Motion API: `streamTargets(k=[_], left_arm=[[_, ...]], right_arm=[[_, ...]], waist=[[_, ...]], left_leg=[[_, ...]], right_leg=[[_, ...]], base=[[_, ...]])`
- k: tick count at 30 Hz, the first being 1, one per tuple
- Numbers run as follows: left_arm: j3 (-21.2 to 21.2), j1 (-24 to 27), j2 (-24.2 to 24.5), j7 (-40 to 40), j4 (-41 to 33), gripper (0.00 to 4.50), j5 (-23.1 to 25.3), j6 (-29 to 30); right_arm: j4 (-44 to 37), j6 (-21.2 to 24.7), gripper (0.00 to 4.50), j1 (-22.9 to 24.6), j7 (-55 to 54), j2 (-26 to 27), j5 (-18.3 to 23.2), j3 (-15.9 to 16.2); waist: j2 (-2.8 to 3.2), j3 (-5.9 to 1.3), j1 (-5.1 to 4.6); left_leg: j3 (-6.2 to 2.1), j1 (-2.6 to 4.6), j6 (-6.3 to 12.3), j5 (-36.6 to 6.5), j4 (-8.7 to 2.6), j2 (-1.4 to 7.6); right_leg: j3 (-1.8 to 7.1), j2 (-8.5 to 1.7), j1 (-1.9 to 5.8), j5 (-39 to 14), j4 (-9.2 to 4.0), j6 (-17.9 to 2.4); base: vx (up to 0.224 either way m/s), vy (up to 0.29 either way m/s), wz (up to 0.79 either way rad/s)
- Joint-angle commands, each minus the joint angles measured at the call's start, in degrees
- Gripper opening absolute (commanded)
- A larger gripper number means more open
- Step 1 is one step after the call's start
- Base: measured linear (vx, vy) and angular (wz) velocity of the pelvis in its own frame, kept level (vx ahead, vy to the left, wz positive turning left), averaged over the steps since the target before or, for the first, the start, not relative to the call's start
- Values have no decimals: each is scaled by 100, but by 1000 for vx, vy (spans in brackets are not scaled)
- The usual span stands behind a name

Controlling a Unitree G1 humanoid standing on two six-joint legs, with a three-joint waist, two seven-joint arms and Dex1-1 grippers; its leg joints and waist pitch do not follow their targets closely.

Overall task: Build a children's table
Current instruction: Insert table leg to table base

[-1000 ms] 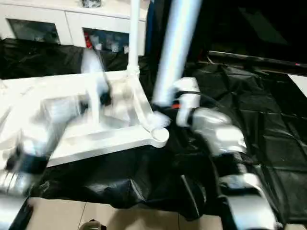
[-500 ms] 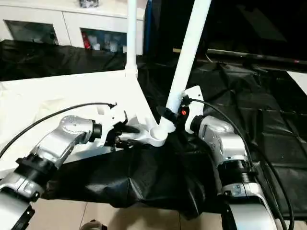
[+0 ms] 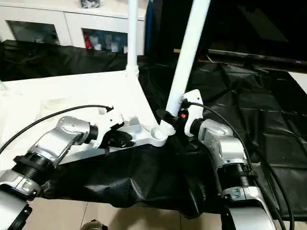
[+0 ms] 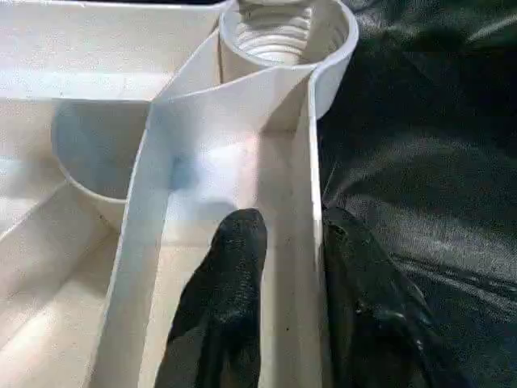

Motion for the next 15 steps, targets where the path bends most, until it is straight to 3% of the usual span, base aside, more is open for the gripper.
streamTargets(k=[1,2,3,7,9,15], left_arm=[[57,48,60,38,-69,80,54,74],[89,80,77,-2,-120,80,34,118],[99,93,84,-13,-137,67,22,138],[153,204,147,-53,-275,43,-39,249],[222,297,180,-59,-404,13,-108,340],[397,665,262,-166,-722,0,-271,88]], right_arm=[[-160,-59,193,-28,11,-7,-20,-4],[-155,-45,193,-38,68,-7,-17,23],[-159,-37,193,-37,82,-7,-16,33],[-217,54,193,-26,235,-23,4,119],[-277,140,193,-12,387,-51,20,215],[-118,158,193,-140,647,21,-58,439]], waist=[[85,-426,-23],[25,-422,-28],[52,-424,-21],[65,-421,-27],[62,-420,-50],[39,-402,-109]], left_leg=[[31,92,-170,-1394,-367,10],[40,85,-154,-1380,-367,6],[32,80,-146,-1346,-369,7],[34,80,-135,-1314,-370,7],[28,71,-119,-1325,-374,9],[28,64,-102,-1404,-387,7]], right_leg=[[273,-275,314,-822,-489,-1062],[273,-272,317,-834,-499,-1053],[272,-276,321,-839,-482,-1052],[272,-273,311,-856,-488,-1032],[270,-267,318,-804,-479,-1042],[272,-273,306,-1042,-510,-1006]], base=[[0,0,0],[0,0,0],[0,0,0],[0,0,0],[0,0,0],[0,0,0]])
